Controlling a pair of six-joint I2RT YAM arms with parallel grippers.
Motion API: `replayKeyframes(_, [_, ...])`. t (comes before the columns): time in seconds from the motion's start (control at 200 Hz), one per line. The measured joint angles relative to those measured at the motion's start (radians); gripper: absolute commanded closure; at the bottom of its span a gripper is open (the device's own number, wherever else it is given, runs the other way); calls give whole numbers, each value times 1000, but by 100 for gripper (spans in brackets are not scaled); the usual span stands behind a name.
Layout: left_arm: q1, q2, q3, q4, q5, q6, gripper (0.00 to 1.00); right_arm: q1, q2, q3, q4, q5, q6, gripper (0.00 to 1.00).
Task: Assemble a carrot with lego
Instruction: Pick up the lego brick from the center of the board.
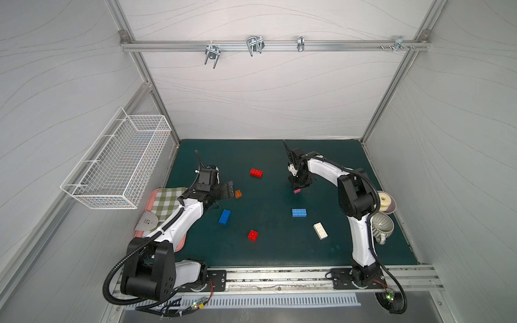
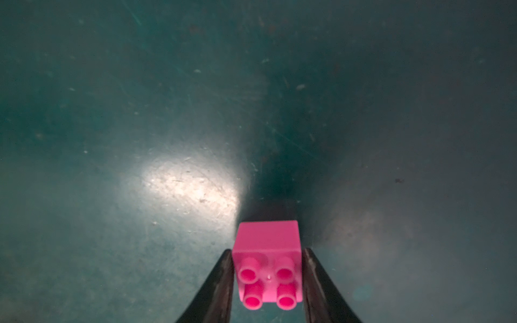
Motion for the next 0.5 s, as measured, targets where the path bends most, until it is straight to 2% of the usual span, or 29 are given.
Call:
replayKeyframes(0.27, [-2,2,0,0,0,-3,2,1,0,2,1,6,0,78])
replayKeyframes(0.5, [-9,2,0,0,10,-5,2,1,-34,-47,8,11,31,84])
